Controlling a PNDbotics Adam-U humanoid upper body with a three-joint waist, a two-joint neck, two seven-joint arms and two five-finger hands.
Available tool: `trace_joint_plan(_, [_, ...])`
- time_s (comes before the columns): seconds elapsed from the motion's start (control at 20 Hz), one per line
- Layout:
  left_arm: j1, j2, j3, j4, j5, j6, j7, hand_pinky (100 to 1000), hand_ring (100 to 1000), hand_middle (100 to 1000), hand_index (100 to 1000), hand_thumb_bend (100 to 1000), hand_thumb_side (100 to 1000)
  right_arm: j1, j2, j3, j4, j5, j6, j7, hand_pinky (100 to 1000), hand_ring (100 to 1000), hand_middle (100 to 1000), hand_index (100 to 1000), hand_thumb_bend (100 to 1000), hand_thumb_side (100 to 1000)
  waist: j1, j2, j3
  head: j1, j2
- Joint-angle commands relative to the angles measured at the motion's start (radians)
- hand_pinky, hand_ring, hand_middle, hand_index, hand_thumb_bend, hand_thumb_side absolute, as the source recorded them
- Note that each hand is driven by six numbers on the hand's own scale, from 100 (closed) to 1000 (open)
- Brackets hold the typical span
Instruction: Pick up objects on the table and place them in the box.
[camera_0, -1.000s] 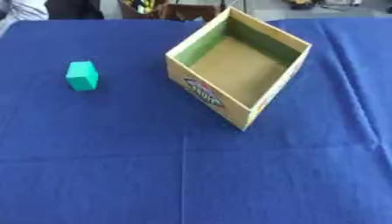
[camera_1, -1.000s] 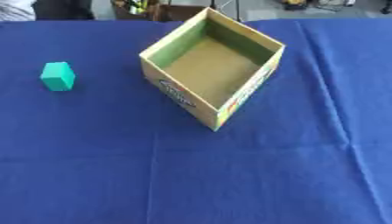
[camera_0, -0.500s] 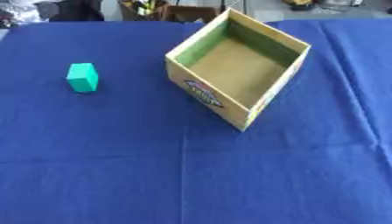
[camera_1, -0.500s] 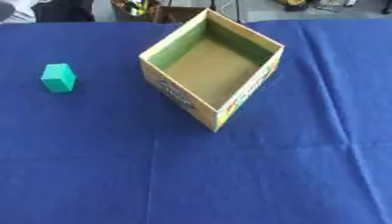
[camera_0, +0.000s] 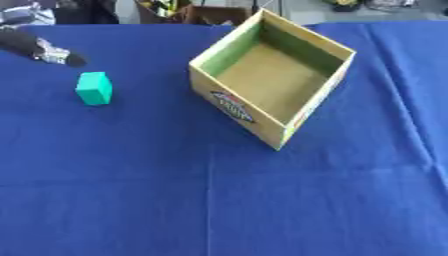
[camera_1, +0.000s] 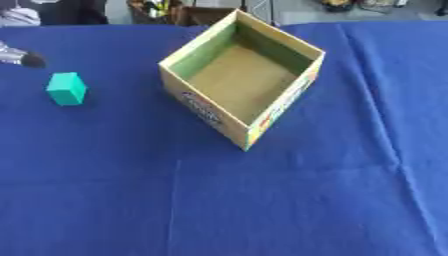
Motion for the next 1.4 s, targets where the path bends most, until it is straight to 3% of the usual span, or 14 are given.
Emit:
trace_joint_plan(0.05, [-0.028, 0.015, -0.001, 0.017, -0.006, -0.028, -0.041, 922, 977, 951, 1000, 973, 1000, -0.011, -0.030, -0.004, -0.014, -0.010, -0.002, 0.005, 734, 745, 644, 730, 100, 979, 0.002, -0.014, -0.001, 0.000, -0.010])
trace_joint_plan(0.15, [-0.029, 0.011, -0.002, 0.031, 0.002, -0.041, -0.076, 931, 982, 972, 1000, 947, 1000, -0.011, -0.030, -0.003, -0.014, -0.011, -0.001, 0.006, 734, 744, 642, 729, 100, 976, 0.004, -0.013, -0.002, 0.000, -0.011])
trace_joint_plan(0.25, [-0.032, 0.002, -0.001, 0.048, 0.020, -0.049, -0.113, 938, 976, 981, 1000, 853, 877, -0.013, -0.029, -0.002, -0.014, -0.013, -0.002, 0.008, 733, 743, 639, 725, 100, 971, 0.005, -0.011, -0.003, -0.001, -0.014])
trace_joint_plan(0.6, [-0.052, -0.025, -0.016, 0.111, 0.005, -0.057, -0.203, 915, 954, 993, 1000, 783, 793, -0.018, -0.027, 0.003, -0.014, -0.018, -0.004, 0.015, 732, 740, 631, 719, 100, 966, 0.005, -0.004, -0.013, 0.003, -0.021])
trace_joint_plan(0.75, [-0.061, -0.038, -0.015, 0.128, -0.033, -0.062, -0.204, 913, 943, 986, 1000, 719, 766, -0.020, -0.025, 0.004, -0.014, -0.021, -0.006, 0.018, 732, 737, 626, 713, 100, 964, 0.005, 0.000, -0.018, 0.008, -0.024])
trace_joint_plan(0.8, [-0.063, -0.040, -0.014, 0.132, -0.044, -0.063, -0.199, 909, 939, 976, 1000, 627, 736, -0.021, -0.025, 0.005, -0.014, -0.024, -0.008, 0.018, 731, 734, 622, 709, 100, 957, 0.005, 0.002, -0.019, 0.009, -0.025])
trace_joint_plan(1.0, [-0.069, -0.056, -0.001, 0.164, -0.094, -0.057, -0.165, 905, 923, 960, 1000, 554, 714, -0.024, -0.023, 0.007, -0.014, -0.026, -0.010, 0.022, 729, 729, 617, 703, 100, 958, 0.004, 0.008, -0.023, 0.015, -0.031])
trace_joint_plan(1.4, [-0.063, -0.062, 0.011, 0.224, -0.123, -0.067, -0.174, 913, 931, 981, 1000, 580, 716, -0.026, -0.020, 0.006, -0.014, -0.032, -0.011, 0.020, 723, 721, 608, 696, 100, 948, 0.002, 0.016, -0.025, 0.019, -0.035])
